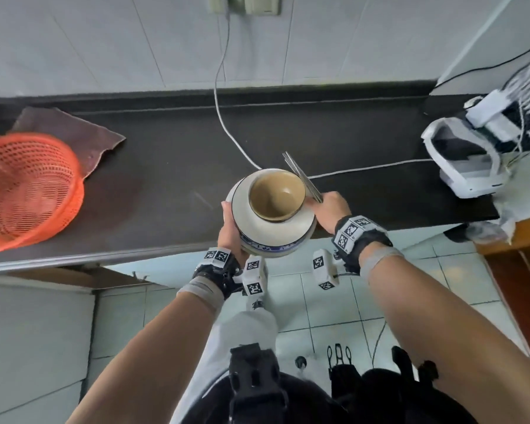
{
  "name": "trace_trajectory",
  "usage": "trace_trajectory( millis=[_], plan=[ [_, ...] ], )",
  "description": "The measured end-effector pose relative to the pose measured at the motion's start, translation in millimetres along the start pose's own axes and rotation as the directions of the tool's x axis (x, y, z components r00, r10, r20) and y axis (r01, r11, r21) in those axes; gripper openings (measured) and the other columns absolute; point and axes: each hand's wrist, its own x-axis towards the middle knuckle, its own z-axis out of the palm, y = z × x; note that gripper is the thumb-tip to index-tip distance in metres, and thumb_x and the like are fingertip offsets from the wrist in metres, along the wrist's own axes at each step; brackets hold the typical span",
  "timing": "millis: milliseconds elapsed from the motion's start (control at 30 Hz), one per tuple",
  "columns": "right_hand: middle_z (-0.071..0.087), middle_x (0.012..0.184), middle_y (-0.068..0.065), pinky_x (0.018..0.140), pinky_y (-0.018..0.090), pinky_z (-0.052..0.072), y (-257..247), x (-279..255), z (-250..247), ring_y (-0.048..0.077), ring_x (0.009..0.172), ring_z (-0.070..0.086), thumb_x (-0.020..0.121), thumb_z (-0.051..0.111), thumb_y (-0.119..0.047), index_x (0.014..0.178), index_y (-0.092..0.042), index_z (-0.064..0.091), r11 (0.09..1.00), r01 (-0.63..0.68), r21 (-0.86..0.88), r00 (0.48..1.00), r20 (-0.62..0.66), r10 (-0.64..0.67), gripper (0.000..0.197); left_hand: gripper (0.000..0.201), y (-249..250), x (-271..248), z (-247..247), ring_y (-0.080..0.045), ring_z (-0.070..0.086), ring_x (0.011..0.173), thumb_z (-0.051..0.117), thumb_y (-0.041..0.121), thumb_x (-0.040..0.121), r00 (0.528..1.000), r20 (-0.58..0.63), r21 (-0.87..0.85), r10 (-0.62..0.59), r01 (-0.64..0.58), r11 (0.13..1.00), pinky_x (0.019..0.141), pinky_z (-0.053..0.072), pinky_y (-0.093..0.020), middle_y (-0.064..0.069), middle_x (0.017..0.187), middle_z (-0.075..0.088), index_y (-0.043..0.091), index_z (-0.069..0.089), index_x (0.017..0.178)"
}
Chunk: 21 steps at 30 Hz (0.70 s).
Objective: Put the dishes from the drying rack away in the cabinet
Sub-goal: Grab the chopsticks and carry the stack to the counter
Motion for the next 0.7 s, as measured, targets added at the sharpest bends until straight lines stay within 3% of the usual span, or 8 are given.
trace_trajectory(
  millis=[167, 233, 267, 300, 467, 567, 633, 700],
  plan=[
    [0.056, 0.065, 0.004, 0.059, 0.03, 0.036, 47.0, 39.9, -40.6, 0.024, 0.062, 0.049, 0.092, 0.061, -0.044, 0.074, -0.008, 0.064, 0.998, -0.062, -0.005, 0.997, -0.046, 0.061, 0.041, 0.091, -20.0, 52.2, 62.0, -0.031, 0.074, 0.097, 0.048, 0.089, 0.069, 0.997, -0.003, 0.139, -0.076, 0.075, 0.987, 0.088, 0.061, -0.047, -0.009, 0.104, 0.079, 0.015, 0.071, 0.116],
    [0.053, 0.063, 0.002, 0.062, 0.029, 0.036, 70.1, 52.0, -51.3, 0.025, 0.063, 0.047, 0.092, 0.06, -0.046, 0.07, -0.01, 0.06, 0.993, -0.115, -0.009, 0.992, -0.058, 0.114, 0.042, 0.079, -27.6, 65.1, 84.1, -0.023, 0.072, 0.07, 0.05, 0.085, 0.07, 0.998, -0.02, 0.203, -0.055, 0.058, 0.978, 0.064, 0.062, -0.034, -0.001, 0.079, 0.077, 0.015, 0.074, 0.097],
    [0.052, 0.063, 0.001, 0.062, 0.029, 0.037, 81.2, 57.9, -55.9, 0.024, 0.062, 0.047, 0.092, 0.06, -0.047, 0.069, -0.012, 0.058, 0.991, -0.136, -0.005, 0.989, -0.055, 0.136, 0.042, 0.068, -31.2, 68.1, 92.2, -0.02, 0.064, 0.058, 0.051, 0.081, 0.075, 0.998, -0.041, 0.261, -0.038, 0.047, 0.964, 0.053, 0.055, -0.025, 0.002, 0.068, 0.07, 0.017, 0.071, 0.085],
    [0.053, 0.064, 0.002, 0.062, 0.029, 0.038, 91.3, 63.6, -60.3, 0.025, 0.063, 0.048, 0.092, 0.06, -0.048, 0.07, -0.012, 0.058, 0.989, -0.147, -0.003, 0.988, -0.052, 0.147, 0.042, 0.061, -34.8, 70.7, 99.6, -0.02, 0.058, 0.055, 0.052, 0.077, 0.078, 0.998, -0.06, 0.287, -0.023, 0.04, 0.957, 0.051, 0.05, -0.023, 0.001, 0.067, 0.065, 0.019, 0.07, 0.081],
    [0.059, 0.072, 0.007, 0.063, 0.031, 0.039, 129.9, 106.3, -83.6, 0.029, 0.07, 0.055, 0.092, 0.056, -0.053, 0.083, -0.005, 0.064, 0.991, -0.124, -0.043, 0.992, 0.002, 0.124, 0.05, 0.053, -59.1, 94.7, 141.2, -0.022, 0.066, 0.072, 0.044, 0.065, 0.092, 0.999, -0.045, 0.23, 0.002, 0.009, 0.973, 0.076, 0.057, -0.042, -0.003, 0.089, 0.071, 0.023, 0.069, 0.11],
    [0.062, 0.075, 0.008, 0.064, 0.03, 0.039, 147.4, 137.7, -95.6, 0.029, 0.073, 0.056, 0.092, 0.056, -0.054, 0.085, -0.005, 0.066, 0.995, -0.077, -0.068, 0.996, 0.042, 0.08, 0.05, 0.077, -68.9, 101.4, 169.0, -0.028, 0.073, 0.096, 0.042, 0.084, 0.079, 0.997, -0.037, 0.183, -0.069, 0.075, 0.98, 0.093, 0.056, -0.051, -0.006, 0.104, 0.078, 0.023, 0.068, 0.118],
    [0.061, 0.074, 0.006, 0.061, 0.029, 0.038, 158.3, 153.9, -102.5, 0.028, 0.072, 0.056, 0.093, 0.056, -0.052, 0.082, -0.007, 0.064, 0.995, -0.058, -0.082, 0.994, 0.087, 0.065, 0.047, 0.099, -86.1, 117.6, 176.7, -0.035, 0.071, 0.1, 0.062, 0.09, 0.057, 0.995, -0.081, 0.219, -0.057, 0.073, 0.973, 0.09, 0.052, -0.056, -0.016, 0.115, 0.074, 0.017, 0.063, 0.124],
    [0.059, 0.071, 0.003, 0.056, 0.028, 0.036, 166.5, 167.9, -108.2, 0.026, 0.07, 0.056, 0.094, 0.055, -0.051, 0.08, -0.009, 0.062, 0.995, -0.039, -0.09, 0.991, 0.125, 0.05, 0.045, 0.102, -103.2, 139.6, 179.6, -0.033, 0.064, 0.087, 0.073, 0.08, 0.056, 0.987, -0.158, 0.259, -0.009, 0.05, 0.965, 0.075, 0.051, -0.055, -0.019, 0.104, 0.07, 0.006, 0.058, 0.124]
  ],
)
